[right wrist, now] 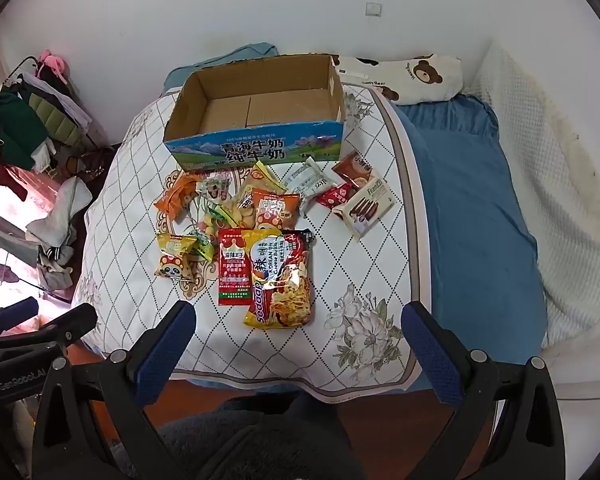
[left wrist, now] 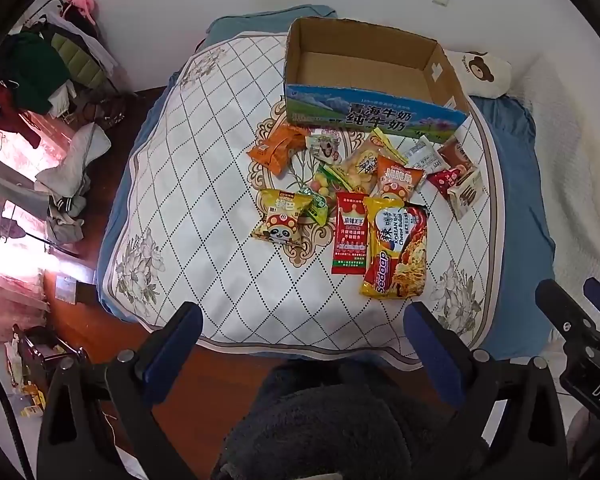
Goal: Organize snacks
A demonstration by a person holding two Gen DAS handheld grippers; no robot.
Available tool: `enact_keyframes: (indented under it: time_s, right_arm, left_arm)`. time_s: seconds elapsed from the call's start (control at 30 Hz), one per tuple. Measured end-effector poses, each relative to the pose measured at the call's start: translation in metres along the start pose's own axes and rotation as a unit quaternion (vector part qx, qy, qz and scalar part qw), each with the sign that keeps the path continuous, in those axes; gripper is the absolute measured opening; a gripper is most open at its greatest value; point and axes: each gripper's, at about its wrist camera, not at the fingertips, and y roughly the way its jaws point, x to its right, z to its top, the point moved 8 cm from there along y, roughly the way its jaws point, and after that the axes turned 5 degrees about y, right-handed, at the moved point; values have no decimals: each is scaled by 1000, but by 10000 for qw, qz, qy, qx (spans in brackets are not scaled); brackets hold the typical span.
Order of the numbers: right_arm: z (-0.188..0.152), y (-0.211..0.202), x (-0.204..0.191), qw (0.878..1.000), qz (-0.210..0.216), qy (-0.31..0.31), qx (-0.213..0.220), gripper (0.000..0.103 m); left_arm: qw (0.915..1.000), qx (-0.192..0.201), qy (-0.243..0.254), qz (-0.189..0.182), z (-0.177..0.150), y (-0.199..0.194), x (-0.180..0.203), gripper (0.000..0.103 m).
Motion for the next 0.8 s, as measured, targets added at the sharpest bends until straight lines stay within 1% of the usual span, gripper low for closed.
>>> enact_keyframes:
  time_s: [0.8]
  right_arm:
    - [-5, -1, -1, 10000, 9, 58, -14, 103]
  left_arm:
    - [10000, 8, 44, -1, 2, 0, -1, 103]
